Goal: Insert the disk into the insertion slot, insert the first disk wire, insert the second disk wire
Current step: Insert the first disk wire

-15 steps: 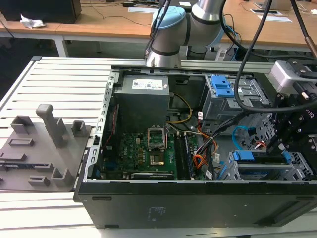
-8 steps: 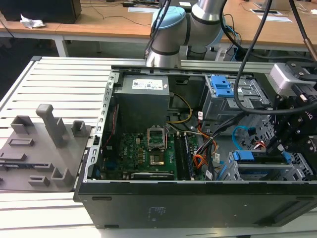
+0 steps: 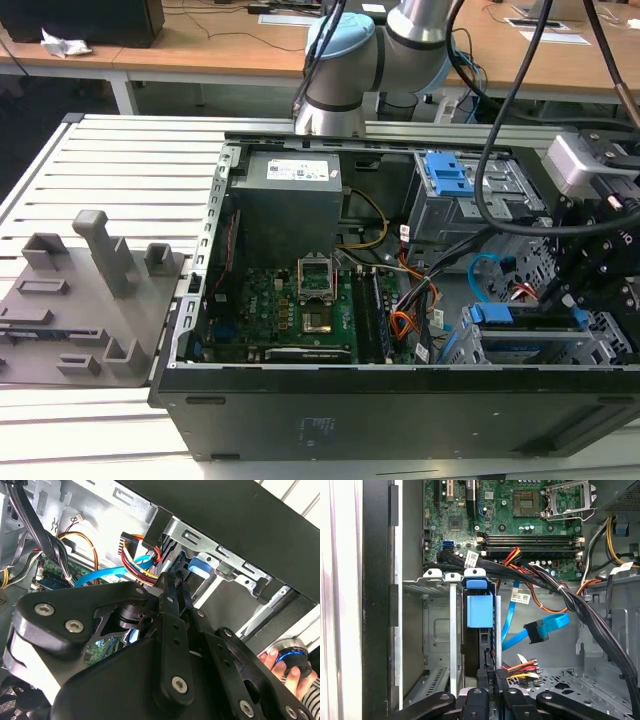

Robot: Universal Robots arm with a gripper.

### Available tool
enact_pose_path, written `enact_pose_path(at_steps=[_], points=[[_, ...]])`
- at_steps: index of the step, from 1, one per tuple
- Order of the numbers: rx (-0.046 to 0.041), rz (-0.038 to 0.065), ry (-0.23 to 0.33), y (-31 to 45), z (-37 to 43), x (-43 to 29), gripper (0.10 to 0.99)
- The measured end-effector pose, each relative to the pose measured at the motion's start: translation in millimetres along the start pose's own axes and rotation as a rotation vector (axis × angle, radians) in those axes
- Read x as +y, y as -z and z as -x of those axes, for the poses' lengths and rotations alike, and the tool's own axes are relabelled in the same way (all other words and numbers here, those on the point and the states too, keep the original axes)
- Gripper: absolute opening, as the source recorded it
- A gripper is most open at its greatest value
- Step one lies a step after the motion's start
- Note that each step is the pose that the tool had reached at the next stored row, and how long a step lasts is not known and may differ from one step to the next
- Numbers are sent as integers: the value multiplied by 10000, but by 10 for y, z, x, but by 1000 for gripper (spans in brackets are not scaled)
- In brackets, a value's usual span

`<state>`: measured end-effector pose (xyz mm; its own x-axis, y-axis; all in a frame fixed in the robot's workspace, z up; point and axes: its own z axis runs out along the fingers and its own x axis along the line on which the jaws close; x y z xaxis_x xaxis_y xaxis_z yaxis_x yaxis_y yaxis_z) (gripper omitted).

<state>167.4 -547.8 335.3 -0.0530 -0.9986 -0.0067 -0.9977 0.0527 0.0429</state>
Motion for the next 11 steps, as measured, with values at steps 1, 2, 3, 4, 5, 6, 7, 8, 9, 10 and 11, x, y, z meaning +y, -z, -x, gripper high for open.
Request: enact_pose_path(at_steps=[1, 2, 3, 4, 5, 6, 7, 8, 9, 10, 11], points=[[-5, 0, 0, -5, 0, 0, 184], [-1, 1, 0, -3, 0, 0, 247], [10, -1, 0, 4, -1, 0, 247], [8, 0, 0, 38, -1, 2, 247], [9, 0, -1, 136, 1, 6, 247], [9, 0, -1, 195, 2, 9, 247], [14, -2, -2, 267, 9, 13, 247], [15, -4, -1, 295, 11, 14, 235], [16, -5, -1, 325, 13, 15, 169], [18, -7, -1, 351, 14, 16, 169], [19, -10, -1, 381, 15, 17, 106]])
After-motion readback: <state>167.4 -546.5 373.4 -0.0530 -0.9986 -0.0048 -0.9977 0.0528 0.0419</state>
